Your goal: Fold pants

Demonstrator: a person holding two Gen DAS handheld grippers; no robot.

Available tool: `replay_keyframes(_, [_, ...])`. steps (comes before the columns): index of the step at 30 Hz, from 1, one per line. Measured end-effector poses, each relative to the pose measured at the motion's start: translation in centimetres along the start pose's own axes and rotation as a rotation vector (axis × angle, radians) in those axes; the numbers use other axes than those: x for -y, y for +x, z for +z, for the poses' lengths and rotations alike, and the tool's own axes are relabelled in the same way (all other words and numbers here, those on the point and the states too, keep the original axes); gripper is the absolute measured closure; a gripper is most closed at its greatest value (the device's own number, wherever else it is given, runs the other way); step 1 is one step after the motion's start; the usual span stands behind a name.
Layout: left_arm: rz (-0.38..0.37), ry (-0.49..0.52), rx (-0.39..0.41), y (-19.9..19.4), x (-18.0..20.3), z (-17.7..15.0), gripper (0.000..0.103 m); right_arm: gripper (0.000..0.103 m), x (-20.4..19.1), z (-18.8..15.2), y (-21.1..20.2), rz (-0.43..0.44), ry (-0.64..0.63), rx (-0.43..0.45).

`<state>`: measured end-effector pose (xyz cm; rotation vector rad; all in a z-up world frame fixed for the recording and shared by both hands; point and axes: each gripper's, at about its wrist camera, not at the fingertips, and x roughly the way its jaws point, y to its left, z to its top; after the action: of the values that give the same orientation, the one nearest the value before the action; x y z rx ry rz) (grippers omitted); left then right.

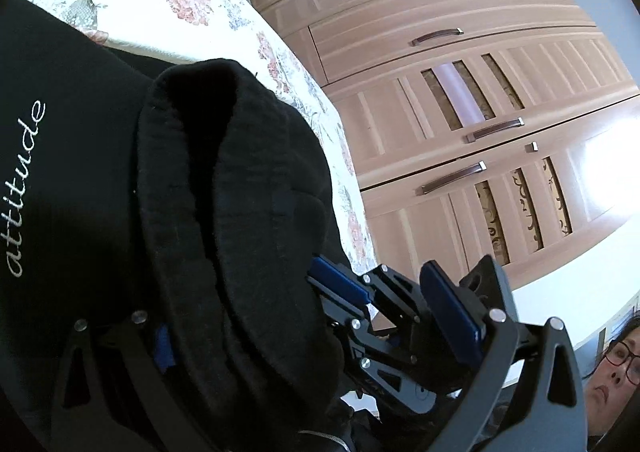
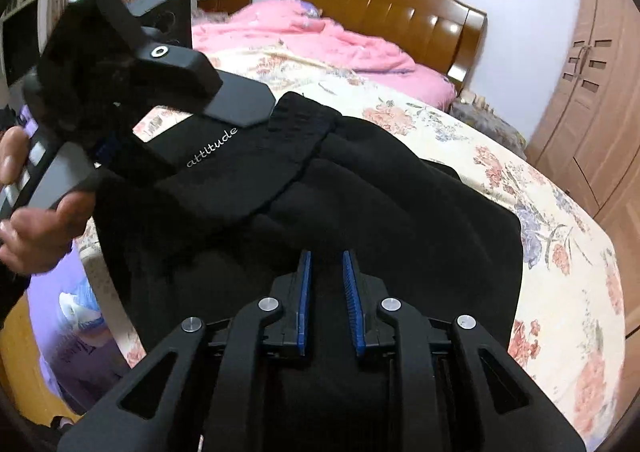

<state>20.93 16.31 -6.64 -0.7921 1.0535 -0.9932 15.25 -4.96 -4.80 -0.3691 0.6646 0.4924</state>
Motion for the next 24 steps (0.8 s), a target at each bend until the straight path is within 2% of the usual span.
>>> replay_keyframes(3, [-0.008,0.002,0.005,-0.2,-0.2,0.2,0.002,0.080,-0.7,0.9,0.8,-0.021,-0.056,-0.026])
replay_keyframes(5, [-0.008,0.003,-0.002,0.2,0.4,0.4,0.002,0.081,-0.2,0.9,0.8,0.031,-0.027,-0.013])
replay_keyframes(9, [0.006,0.019,-0.038,0.8,1.5,0.8,0.002,0.081,2.3,-0.6,0.5,0.189,0.103,0.056])
replay_keyframes(12, [0.066,0.031,-0.071,1.9,2.1,1.4,0.002,0.081,2.4,-1.2,0.5,0.204,0.115,0.085])
replay_keyframes(15, [0.165,0.083,-0.096,2.7,3.5,1.5,0.003,0.081,2.0,-1.7,0.0,0.210,0.121,0.112])
replay_keyframes(17, [0.232,0.099,-0.103,2.8,3.8,1.4,0.009,0.081,2.3,-1.4,0.1,0.229,0.143,0.126])
replay_keyframes(19, [0.330,0.116,-0.111,2.8,3.9,1.3,0.033,0.081,2.8,-1.7,-0.1,0.246,0.167,0.135])
replay_keyframes(20, [0.359,0.115,-0.112,2.7,3.8,1.2,0.037,0.078,2.6,-1.9,-0.3,0.245,0.172,0.135])
replay_keyframes(22, [0.370,0.111,-0.104,2.2,3.7,1.2,0.057,0.068,2.7,-2.2,-1.0,0.217,0.176,0.114])
replay_keyframes(23, [0.400,0.124,-0.103,2.1,3.9,1.1,0.068,0.051,2.8,-2.2,-1.5,0.198,0.177,0.119])
replay_keyframes(24, [0.442,0.161,-0.108,2.1,4.5,0.9,0.069,0.014,2.9,-3.2,-2.9,0.163,0.190,0.156])
